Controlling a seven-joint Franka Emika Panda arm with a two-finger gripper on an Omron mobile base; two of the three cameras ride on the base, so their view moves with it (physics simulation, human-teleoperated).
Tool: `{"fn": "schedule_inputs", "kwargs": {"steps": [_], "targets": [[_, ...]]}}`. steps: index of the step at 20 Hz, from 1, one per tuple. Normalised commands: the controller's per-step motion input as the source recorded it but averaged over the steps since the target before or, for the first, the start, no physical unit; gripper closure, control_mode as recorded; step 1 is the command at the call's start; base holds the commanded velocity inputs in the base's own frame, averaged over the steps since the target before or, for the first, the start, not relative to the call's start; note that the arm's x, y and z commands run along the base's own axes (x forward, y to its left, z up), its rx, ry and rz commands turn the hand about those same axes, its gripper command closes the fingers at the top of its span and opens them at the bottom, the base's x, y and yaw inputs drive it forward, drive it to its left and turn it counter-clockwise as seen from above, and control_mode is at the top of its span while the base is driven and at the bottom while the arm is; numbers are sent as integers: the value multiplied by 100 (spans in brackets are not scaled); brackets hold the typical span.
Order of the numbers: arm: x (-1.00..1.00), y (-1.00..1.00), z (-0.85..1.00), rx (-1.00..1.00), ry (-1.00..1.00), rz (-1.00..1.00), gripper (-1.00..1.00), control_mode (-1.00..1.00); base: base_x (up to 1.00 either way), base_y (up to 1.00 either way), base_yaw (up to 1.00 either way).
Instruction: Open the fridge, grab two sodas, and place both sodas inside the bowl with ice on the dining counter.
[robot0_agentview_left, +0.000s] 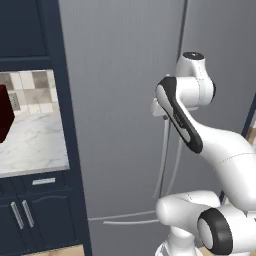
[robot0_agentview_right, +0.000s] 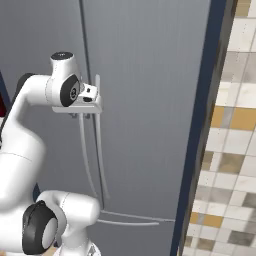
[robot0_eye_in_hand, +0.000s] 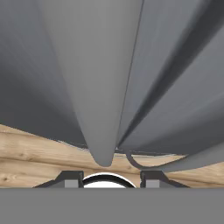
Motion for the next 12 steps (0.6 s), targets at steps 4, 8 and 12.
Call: {"fn": "schedule_inputs", "kwargs": {"steps": [4, 8, 12], "targets": [[0, 0, 0, 0, 0, 0, -100, 100, -5, 1, 0], [0, 0, 0, 0, 0, 0, -100, 100, -48, -9, 0], [0, 0, 0, 0, 0, 0, -100, 100, -61, -14, 0]]}}
